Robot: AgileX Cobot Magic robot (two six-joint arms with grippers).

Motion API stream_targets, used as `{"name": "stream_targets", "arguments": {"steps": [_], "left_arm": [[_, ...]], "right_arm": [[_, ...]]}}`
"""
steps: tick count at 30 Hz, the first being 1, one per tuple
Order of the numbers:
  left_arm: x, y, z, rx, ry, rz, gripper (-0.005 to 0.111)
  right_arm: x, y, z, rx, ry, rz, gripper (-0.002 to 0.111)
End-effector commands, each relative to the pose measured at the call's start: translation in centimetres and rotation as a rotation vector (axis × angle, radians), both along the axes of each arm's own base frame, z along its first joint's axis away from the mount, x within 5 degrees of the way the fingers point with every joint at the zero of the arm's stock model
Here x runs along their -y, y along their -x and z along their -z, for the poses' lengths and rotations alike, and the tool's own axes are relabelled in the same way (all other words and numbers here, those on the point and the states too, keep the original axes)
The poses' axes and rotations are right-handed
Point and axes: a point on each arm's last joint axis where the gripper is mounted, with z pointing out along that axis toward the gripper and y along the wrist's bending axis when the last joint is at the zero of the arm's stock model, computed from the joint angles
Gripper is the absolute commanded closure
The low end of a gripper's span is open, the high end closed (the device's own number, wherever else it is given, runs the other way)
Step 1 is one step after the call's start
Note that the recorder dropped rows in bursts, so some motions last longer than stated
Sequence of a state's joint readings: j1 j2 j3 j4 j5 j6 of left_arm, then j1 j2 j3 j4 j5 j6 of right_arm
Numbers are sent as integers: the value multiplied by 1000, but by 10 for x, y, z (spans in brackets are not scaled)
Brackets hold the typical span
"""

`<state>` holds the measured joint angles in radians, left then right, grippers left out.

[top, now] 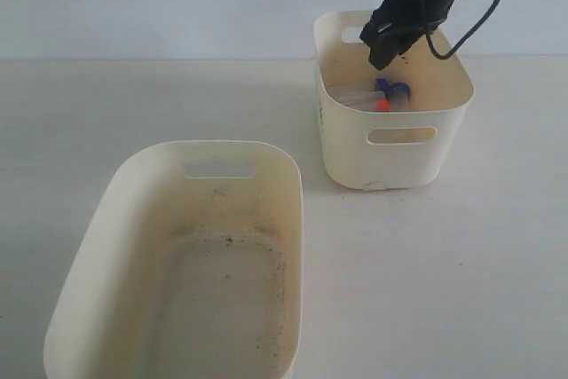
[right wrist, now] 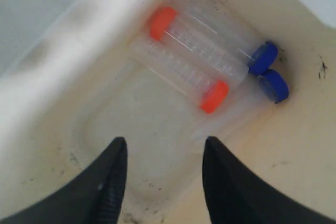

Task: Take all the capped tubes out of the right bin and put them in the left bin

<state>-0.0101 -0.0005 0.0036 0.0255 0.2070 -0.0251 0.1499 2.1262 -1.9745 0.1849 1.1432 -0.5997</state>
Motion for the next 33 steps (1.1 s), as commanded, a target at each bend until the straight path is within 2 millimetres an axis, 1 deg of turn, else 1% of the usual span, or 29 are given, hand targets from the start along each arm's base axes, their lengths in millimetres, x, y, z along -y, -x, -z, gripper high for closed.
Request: {"name": "stream_targets", "arguments": {"steps": [1,4,9,13,17,18,22,27,33], "left_arm": [[0,0,-2,8,16,-1,102],[0,0,-2,8,16,-1,102],[0,0,-2,8,16,-1,102],[0,0,-2,8,16,-1,102],[0,0,-2,8,16,-1,102],[0,0,-2,8,16,-1,102],[0,0,-2,8,16,-1,102],[0,0,-2,8,16,-1,102],[0,0,-2,8,16,-1,102]], "right_arm": [[0,-11,17,72,109,-253,64],[0,-15,26,100,152,-379,64],[-1,-25,35,179,188,-429,64],[-1,-30,44,200,216,-491,64],[-2,-34,60,201,245,-561,64],[-2,-36,68,192,255,-592,64],[-2,-39,86,185,283,-678,64],[1,-43,97,197,357,-766,64],[1,-44,116,165,355,-785,64]]}}
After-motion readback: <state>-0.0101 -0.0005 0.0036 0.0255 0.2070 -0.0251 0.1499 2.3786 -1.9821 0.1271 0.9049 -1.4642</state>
